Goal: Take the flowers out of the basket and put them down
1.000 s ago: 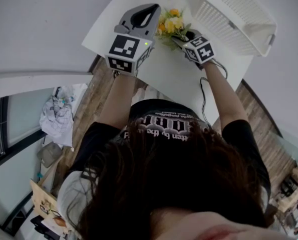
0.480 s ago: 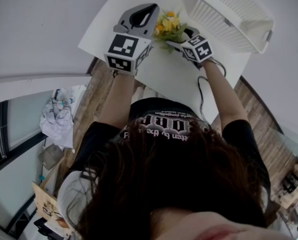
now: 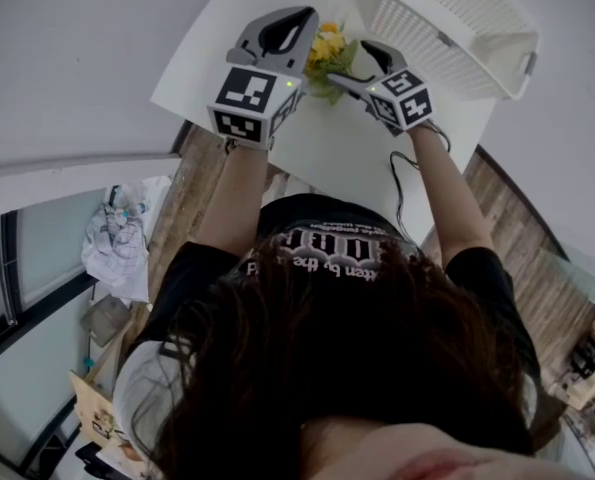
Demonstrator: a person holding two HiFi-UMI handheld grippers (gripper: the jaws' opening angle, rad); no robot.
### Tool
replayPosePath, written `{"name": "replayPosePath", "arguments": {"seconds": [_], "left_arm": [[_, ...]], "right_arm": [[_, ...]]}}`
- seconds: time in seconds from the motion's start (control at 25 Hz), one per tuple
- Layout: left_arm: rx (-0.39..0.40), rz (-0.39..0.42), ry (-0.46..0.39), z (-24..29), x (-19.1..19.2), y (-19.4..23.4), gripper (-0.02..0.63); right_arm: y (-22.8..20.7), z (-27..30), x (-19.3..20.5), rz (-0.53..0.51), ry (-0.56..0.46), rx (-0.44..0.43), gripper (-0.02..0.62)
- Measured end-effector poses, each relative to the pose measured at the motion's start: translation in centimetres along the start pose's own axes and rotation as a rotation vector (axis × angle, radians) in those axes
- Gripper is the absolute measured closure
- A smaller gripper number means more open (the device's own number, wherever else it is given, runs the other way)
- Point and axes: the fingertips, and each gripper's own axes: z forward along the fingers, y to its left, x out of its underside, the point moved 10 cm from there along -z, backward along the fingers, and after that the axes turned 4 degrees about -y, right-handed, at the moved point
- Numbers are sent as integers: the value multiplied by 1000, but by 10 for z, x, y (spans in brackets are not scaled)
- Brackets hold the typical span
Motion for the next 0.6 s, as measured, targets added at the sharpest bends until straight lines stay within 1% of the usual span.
{"name": "replayPosePath", "arguments": {"seconds": [0.16,0.36,0.4,0.44,0.52,0.6], "left_arm": [[15,-4,-3,6,0,-2,609],[29,-5,-8,11,0,-4,609],[30,-6,-9,12,0,-4,609],[30,-7,-8,13,0,-4,609],[33,-8,-7,14,1,-4,609],[37,-10,-9,15,2,-5,609]], "right_arm": [[-2,-13,-12,50,-55,20,184],[-2,-34,-35,72,-128,45,189],[-2,-38,-39,78,-145,54,198],[-2,-43,-44,85,-165,67,227],[-3,-54,-52,87,-206,105,350],[-4,-63,-59,77,-235,142,434]]}}
